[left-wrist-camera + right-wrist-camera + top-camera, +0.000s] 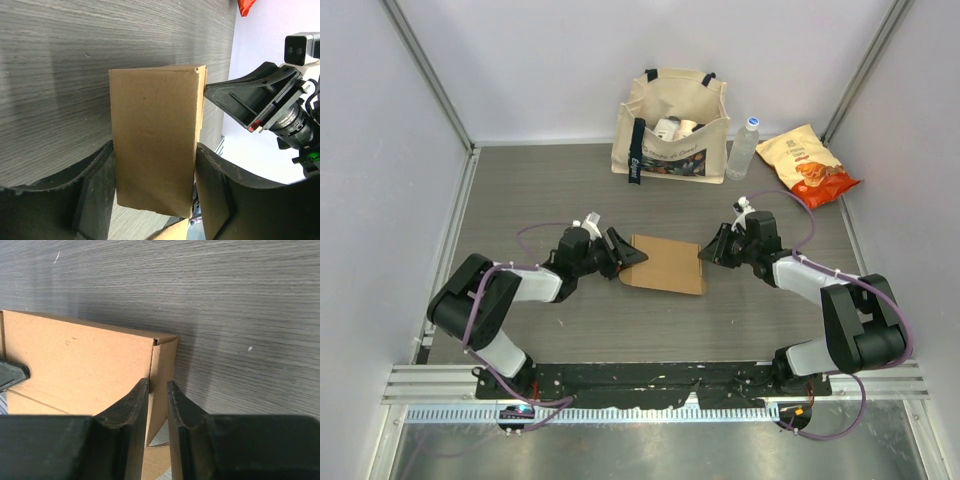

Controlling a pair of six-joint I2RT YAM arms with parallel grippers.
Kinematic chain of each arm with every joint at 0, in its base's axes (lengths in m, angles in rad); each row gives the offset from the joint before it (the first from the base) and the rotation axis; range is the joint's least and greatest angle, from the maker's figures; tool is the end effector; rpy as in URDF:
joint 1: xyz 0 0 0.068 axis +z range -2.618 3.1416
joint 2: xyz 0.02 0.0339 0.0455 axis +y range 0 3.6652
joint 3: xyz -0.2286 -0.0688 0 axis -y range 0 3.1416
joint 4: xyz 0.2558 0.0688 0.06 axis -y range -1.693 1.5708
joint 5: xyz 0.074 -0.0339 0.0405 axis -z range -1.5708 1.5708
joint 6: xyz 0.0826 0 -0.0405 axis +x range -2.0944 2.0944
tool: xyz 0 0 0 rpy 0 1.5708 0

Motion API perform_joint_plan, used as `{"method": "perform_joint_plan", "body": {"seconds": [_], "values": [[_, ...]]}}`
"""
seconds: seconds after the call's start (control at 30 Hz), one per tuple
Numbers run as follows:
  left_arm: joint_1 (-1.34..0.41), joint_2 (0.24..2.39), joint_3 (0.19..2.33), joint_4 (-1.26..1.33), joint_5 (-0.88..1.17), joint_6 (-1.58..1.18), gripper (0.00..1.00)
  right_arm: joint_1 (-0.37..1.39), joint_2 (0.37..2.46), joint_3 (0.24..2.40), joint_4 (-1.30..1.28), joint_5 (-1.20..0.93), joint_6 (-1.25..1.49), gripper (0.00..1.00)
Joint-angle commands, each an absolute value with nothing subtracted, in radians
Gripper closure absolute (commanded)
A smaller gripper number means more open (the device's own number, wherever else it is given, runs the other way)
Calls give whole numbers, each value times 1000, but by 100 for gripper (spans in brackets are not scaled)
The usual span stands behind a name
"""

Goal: Fold the paper box

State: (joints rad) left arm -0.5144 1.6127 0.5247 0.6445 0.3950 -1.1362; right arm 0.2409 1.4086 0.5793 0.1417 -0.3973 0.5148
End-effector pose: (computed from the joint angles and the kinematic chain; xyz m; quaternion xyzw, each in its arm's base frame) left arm 0.2779 -0.1936 0.0787 -0.1538 0.8212 -0.4974 0.2335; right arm 0.2994 0.1065 0.0957 0.0374 0.8895 0.3204 0.3236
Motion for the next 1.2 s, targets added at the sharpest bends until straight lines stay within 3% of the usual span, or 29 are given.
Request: {"method": "perform_joint_plan", "body": {"seconds": [0.0, 0.17, 0.4, 0.53, 0.83, 1.17], "values": [[-515, 1533, 557, 595, 419, -1150, 44, 268, 1359, 591, 92, -348, 472, 70], [-482, 1480, 577, 447, 500, -1190, 54, 365, 1252, 629, 6, -230, 424, 46], [-430, 1319, 652, 51, 492, -1181, 47, 644, 1109, 741, -170, 86, 246, 21], [-387, 1256, 678, -116, 511, -1190, 44, 788, 1095, 801, -207, 110, 132, 18], [-328, 1259, 629, -191, 649, -1305, 46, 1149, 1252, 907, -209, 297, -95, 17], [-311, 1187, 595, -258, 681, -1350, 44, 1273, 1443, 905, -137, 554, -253, 17]]}}
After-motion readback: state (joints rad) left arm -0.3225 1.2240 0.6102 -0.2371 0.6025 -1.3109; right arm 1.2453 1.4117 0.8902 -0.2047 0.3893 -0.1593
